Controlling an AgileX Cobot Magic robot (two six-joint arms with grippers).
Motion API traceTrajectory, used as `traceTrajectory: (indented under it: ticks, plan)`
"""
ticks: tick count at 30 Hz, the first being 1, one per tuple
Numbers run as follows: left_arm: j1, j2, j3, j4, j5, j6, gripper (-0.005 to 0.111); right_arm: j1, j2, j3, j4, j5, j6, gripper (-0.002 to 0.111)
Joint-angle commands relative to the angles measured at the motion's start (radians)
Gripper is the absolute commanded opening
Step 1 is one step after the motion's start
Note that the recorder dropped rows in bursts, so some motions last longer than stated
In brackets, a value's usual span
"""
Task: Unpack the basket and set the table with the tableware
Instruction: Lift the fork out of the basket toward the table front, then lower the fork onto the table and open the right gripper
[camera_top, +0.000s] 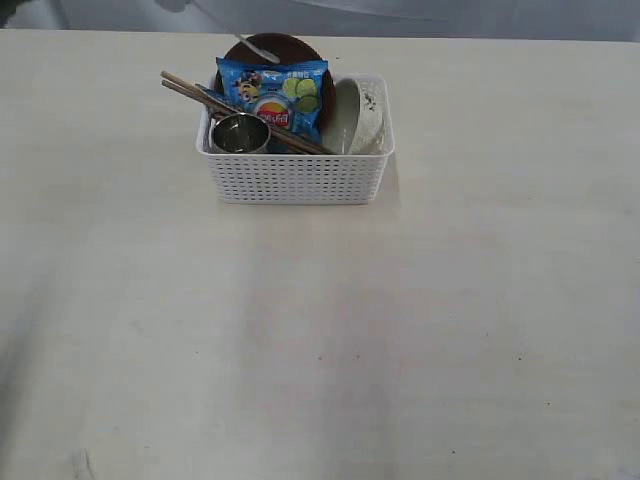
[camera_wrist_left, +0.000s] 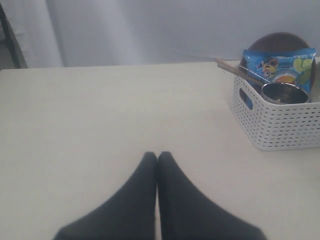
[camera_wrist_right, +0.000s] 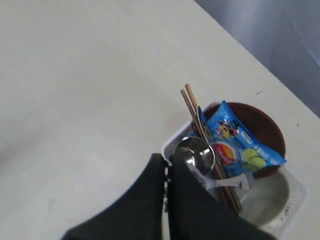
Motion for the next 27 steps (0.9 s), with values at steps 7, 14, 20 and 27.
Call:
traceTrajectory:
  ticks: [7, 14, 20, 27]
  plan:
    - [-0.007, -0.004, 0.002, -0.004, -0.006, 0.0, 0.0, 0.078, -0.026, 0.049, 0.086, 0.128, 0.008, -0.001]
    - [-0.007, -0.004, 0.002, -0.004, -0.006, 0.0, 0.0, 0.118, -0.022, 0.224, 0.068, 0.128, 0.018, -0.001]
    - [-0.007, -0.004, 0.002, -0.004, -0.006, 0.0, 0.0, 0.103, -0.007, 0.378, 0.057, 0.122, 0.117, -0.001]
    - [-0.007, -0.004, 0.002, -0.004, -0.006, 0.0, 0.0, 0.101, 0.103, 0.411, 0.041, -0.046, 0.149, -0.001]
